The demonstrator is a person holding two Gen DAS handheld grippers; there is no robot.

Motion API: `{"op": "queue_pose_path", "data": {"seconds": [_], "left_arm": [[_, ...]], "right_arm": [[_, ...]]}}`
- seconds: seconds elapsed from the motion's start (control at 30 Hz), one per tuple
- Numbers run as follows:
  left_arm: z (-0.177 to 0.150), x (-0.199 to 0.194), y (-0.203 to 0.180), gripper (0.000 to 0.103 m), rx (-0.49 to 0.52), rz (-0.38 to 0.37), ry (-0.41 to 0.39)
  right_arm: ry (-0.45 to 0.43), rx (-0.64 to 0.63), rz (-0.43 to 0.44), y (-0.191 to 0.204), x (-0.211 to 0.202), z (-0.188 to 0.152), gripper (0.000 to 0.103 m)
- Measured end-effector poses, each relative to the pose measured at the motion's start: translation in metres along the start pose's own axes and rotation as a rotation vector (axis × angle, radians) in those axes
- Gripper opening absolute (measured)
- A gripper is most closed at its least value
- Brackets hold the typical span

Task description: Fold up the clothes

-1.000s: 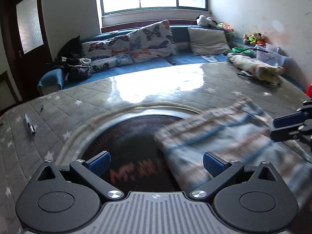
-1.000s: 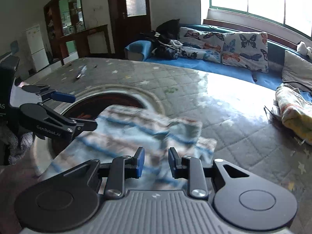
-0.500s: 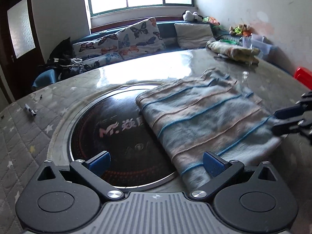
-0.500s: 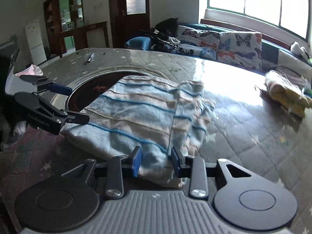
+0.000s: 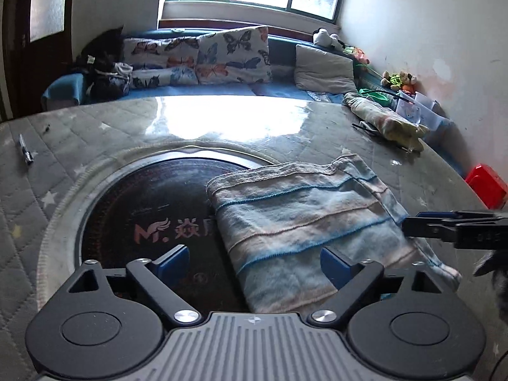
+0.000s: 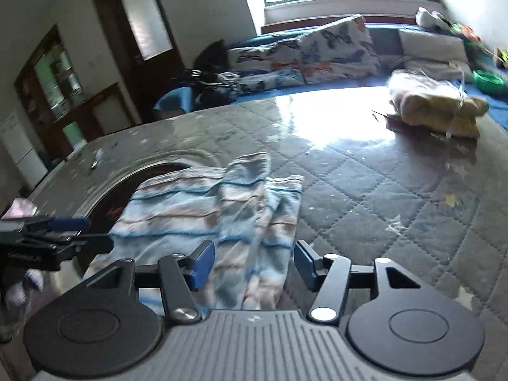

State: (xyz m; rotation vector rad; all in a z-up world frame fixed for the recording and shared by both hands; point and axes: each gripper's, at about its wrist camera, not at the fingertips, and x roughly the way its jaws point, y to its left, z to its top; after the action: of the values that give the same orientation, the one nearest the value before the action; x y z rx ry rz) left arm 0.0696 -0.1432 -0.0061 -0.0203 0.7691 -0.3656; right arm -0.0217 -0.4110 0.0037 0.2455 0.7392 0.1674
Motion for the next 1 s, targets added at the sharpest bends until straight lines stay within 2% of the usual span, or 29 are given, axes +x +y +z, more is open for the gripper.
{"op": "queue_pose_path", "data": {"seconds": [0.07,0.23,0.4,0.47,0.73,0.8,0.87,0.9,0.97,1.0], "left_arm": [[0.002,0.004,0.001,0.085,-0.002,-0.005,0.005],[0.003,0.010,0.004,0.082,-0.022,-0.024,0.021],[0.005,0.013,0.007,0.073,-0.049,-0.052,0.035],[0.006,0.013,0.009,0.068,-0.065,-0.064,0.039],[0.006,0.016,0.008,0.070,-0.077,-0.053,0.051],[0.006,0.017,0.008,0.069,-0.082,-0.056,0.055],[0.006,0.019,0.008,0.068,-0.088,-0.064,0.061],[0.006,0.019,0.008,0.066,-0.090,-0.069,0.064],[0.005,0.021,0.008,0.049,-0.092,-0.079,0.071],[0.005,0.021,0.008,0.043,-0.093,-0.082,0.068]], "right_arm": [[0.003,0.030,0.004,-0.004,0.010,0.001,0.058],[-0.004,0.056,0.005,-0.003,0.023,-0.003,0.062],[-0.015,0.073,0.026,-0.004,0.025,-0.002,0.061],[-0.011,0.091,0.045,-0.007,0.024,-0.001,0.058],[-0.044,0.125,0.023,-0.010,0.027,-0.002,0.059],[-0.036,0.133,0.051,-0.008,0.029,-0.002,0.051],[-0.025,0.142,0.084,-0.007,0.031,-0.003,0.033],[-0.024,0.148,0.088,-0.006,0.032,-0.004,0.032],[-0.034,0.154,0.091,-0.007,0.031,-0.004,0.019],[-0.039,0.157,0.093,-0.007,0.030,-0.004,0.018]]}}
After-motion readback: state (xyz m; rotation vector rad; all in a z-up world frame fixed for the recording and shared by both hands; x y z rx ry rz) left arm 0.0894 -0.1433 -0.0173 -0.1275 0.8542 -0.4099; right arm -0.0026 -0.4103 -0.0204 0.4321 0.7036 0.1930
